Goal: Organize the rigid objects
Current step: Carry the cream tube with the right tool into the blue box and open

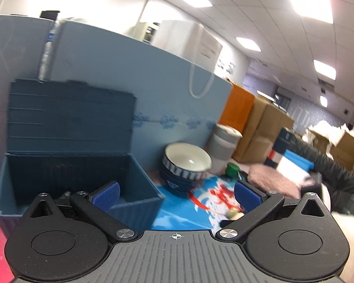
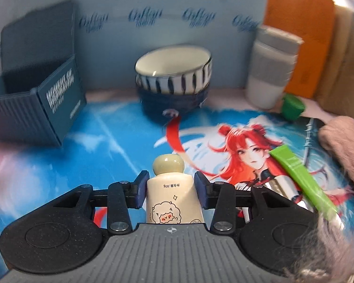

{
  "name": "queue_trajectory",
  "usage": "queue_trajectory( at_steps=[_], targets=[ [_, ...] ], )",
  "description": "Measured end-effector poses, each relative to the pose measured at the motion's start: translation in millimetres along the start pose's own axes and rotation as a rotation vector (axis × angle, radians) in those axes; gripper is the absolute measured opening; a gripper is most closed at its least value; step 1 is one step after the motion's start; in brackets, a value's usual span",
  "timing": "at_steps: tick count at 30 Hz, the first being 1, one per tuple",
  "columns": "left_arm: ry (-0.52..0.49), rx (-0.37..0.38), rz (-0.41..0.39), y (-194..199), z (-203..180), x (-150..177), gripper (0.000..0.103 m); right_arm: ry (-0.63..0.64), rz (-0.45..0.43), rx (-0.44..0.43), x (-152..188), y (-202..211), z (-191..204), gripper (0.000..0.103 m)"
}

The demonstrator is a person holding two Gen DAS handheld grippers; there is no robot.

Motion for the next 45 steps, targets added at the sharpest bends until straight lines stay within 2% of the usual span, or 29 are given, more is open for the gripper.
queue_trajectory(
  at_steps=[5, 9, 12, 17, 23, 27, 33, 36, 37, 40, 42, 45],
  targets=[
    [0.081, -0.087, -0.061, 16, 42, -21, 0.103, -0.092, -0.110, 0.034, -15, 29, 15, 0.039],
    [0.163, -0.170, -0.110, 31, 84, -33, 0.103, -0.136, -0.189, 0.004, -30, 49, 35, 0.038],
    [0.213, -0.230, -0.115, 37, 112, -36, 0.103, -0.138, -0.263, -0.009, -50, 63, 53, 0.038],
    [0.287, -0.244, -0.097, 35, 140, -34, 0.103, -0.162, -0.388, -0.059, -93, 79, 85, 0.038],
    [0.331, -0.249, -0.095, 35, 155, -29, 0.103, -0.302, -0.478, -0.226, -134, 65, 130, 0.038],
    [0.373, -0.228, -0.105, 43, 169, -26, 0.103, -0.381, -0.444, -0.287, -145, 29, 163, 0.038],
    [0.401, -0.217, -0.099, 42, 177, -25, 0.103, -0.513, -0.292, -0.330, -131, -44, 197, 0.038],
    [0.415, -0.210, -0.099, 42, 179, -25, 0.103, -0.531, -0.189, -0.363, -121, -69, 211, 0.038],
    [0.417, -0.210, -0.100, 42, 179, -25, 0.103, -0.525, -0.160, -0.357, -119, -76, 215, 0.038],
    [0.421, -0.200, -0.102, 43, 179, -25, 0.103, -0.477, -0.143, -0.310, -119, -85, 222, 0.038],
    [0.417, -0.197, -0.103, 44, 177, -25, 0.103, -0.447, -0.124, -0.307, -122, -87, 227, 0.038],
    [0.409, -0.204, -0.091, 41, 176, -24, 0.103, -0.351, -0.117, -0.260, -128, -87, 237, 0.038]
  ],
)
Point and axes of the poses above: each gripper's, at about its wrist camera, not at the fingertips, and y roughly against the way its jaws point, z to its left, x to its underside, the point moved 9 cm from there along -y, roughly the way its jaws point, and after that the axes turned 7 degrees about -x, right-handed, at the moved point
